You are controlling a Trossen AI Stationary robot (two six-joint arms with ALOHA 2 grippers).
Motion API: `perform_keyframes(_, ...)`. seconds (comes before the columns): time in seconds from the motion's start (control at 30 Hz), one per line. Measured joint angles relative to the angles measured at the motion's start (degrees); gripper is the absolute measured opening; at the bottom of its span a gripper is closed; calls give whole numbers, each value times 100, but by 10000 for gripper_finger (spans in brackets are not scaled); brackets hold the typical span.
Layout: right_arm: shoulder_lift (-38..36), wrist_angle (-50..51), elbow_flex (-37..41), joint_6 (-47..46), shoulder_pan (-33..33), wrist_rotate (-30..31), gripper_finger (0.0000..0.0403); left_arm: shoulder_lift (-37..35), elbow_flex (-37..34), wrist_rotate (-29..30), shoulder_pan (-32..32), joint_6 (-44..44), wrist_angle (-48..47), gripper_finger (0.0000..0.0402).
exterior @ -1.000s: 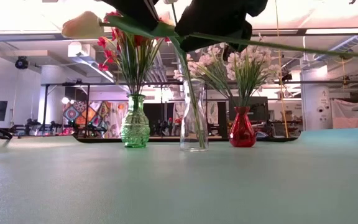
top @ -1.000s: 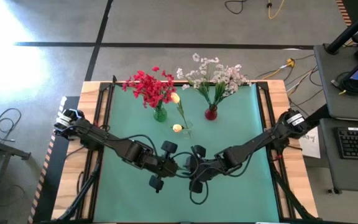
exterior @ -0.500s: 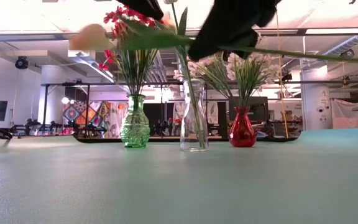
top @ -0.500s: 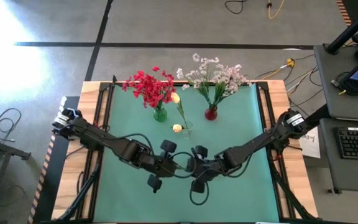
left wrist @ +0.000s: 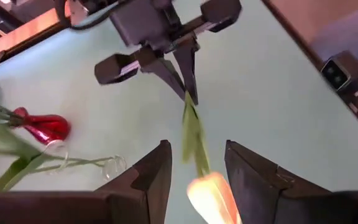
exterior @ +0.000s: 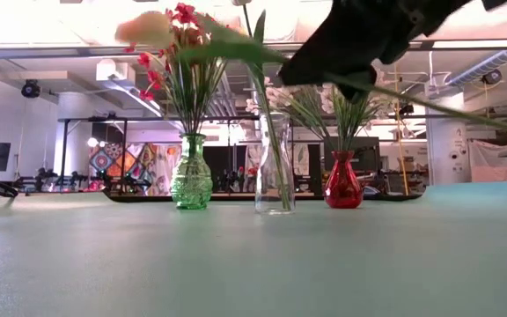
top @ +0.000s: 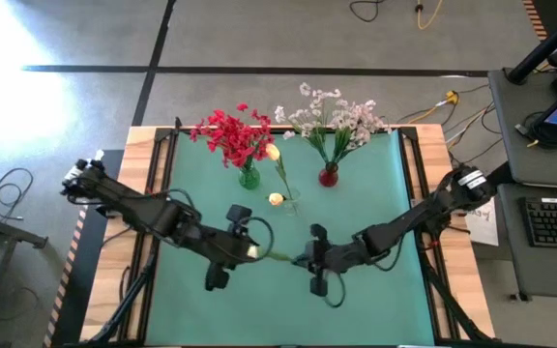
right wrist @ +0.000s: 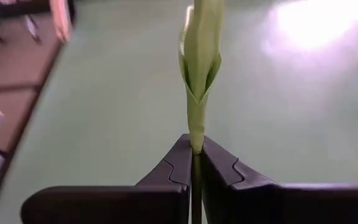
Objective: Sort flowers into vase by color
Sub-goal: Put the yellow flower into the transparent vase
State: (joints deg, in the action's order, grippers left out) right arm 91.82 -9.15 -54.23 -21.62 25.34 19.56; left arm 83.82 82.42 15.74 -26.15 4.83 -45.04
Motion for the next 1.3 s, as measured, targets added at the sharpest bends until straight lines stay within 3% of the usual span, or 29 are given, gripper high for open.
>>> perform_keyframes(0.2,-481,-2222,1028,976,61,170,12,-650,-493,48,-63,-117,488,135)
perform_keyframes(0.37,-587,-3168,1297,1790,197,304,12,-1264,-1418,103,-79,-206,1593,135)
perform_keyframes(0.5,-591,-4160,1332,2434,291,358,12,-1550,-2162,918,-190,-242,2604,129)
perform_keyframes(0.6,-572,-4955,1332,2911,282,367,12,-1531,-2658,1107,-204,-73,3477,126)
perform_keyframes(0.83,-556,-5995,1332,3626,278,257,12,-1092,-3478,1124,-193,627,6256,126)
perform_keyframes(1.07,-552,-6658,1331,3875,278,93,12,-150,-3714,1139,-144,1164,9036,131)
perform_keyframes(1.3,-546,-6644,1159,4131,278,-46,12,1071,-3363,1120,64,1079,10397,156)
